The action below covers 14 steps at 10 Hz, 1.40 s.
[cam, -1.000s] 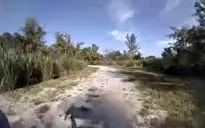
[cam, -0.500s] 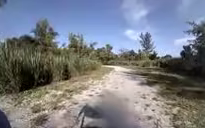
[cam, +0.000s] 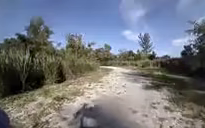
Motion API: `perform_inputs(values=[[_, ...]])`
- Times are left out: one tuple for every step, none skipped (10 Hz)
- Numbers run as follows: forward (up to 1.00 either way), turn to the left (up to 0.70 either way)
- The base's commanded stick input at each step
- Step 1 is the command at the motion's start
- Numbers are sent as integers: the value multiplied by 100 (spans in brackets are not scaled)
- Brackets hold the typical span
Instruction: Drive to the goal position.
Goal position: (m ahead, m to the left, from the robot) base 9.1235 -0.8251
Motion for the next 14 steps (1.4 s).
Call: perform_inputs(values=[[85,-27],[85,-27],[85,-27],[85,-27],[85,-21],[85,-7],[85,0],[85,0],[85,0],[85,0],[85,0],[85,24],[85,27],[85,27]])
